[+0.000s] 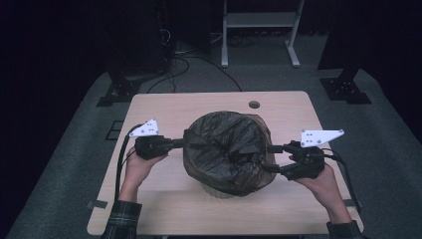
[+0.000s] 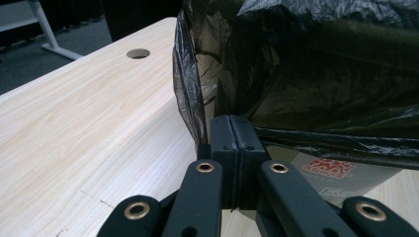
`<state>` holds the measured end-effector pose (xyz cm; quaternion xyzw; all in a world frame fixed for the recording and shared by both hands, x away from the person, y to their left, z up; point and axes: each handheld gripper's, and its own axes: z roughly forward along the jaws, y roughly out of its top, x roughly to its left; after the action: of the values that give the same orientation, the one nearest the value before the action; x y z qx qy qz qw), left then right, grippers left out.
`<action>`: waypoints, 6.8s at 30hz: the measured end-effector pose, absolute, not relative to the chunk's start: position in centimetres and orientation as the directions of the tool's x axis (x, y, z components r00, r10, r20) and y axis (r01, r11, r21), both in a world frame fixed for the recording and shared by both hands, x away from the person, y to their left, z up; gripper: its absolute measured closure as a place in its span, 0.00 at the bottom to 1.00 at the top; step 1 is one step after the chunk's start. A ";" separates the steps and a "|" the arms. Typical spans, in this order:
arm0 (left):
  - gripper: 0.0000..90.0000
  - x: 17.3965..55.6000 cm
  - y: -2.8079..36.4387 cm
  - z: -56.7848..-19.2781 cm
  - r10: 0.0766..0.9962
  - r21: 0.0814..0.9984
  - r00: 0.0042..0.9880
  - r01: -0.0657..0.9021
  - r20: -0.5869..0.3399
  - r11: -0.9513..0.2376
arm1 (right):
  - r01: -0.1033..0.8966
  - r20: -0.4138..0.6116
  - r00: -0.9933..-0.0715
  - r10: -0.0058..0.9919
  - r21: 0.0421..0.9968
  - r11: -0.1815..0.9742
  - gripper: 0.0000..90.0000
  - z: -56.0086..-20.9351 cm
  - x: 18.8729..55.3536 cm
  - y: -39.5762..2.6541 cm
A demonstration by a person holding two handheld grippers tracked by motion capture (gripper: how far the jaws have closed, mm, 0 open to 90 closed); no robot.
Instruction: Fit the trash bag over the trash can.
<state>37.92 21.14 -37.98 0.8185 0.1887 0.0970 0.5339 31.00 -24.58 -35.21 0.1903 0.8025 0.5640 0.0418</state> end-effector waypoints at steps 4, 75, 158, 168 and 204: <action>0.99 37.9 21.1 -38.0 0.411 0.910 0.910 0.206 -0.043 -0.360 | 0.227 0.123 -0.937 0.327 0.926 0.302 0.73 -35.4 30.7 -24.0; 0.46 31.4 19.6 -37.4 0.365 0.939 0.928 0.194 -0.082 -0.283 | 0.282 0.143 -0.891 0.432 0.918 0.279 0.41 -34.3 32.0 -25.6; 0.35 29.8 21.8 -33.7 0.281 0.935 0.957 0.164 -0.073 -0.314 | 0.253 0.128 -0.902 0.413 0.931 0.264 0.29 -32.7 30.7 -27.9; 0.25 31.3 18.4 -30.6 0.240 0.934 0.969 0.139 -0.059 -0.331 | 0.228 0.116 -0.910 0.398 0.941 0.248 0.27 -31.3 30.6 -27.6; 0.00 38.7 7.2 -27.3 0.161 0.795 0.987 0.099 -0.002 -0.598 | 0.201 0.080 -0.933 0.351 0.924 0.324 0.00 -33.2 33.6 -23.8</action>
<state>38.67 7.25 -27.33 0.8932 0.0730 0.0350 0.4424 33.63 -23.80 -33.19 0.1699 0.8109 0.5559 0.0674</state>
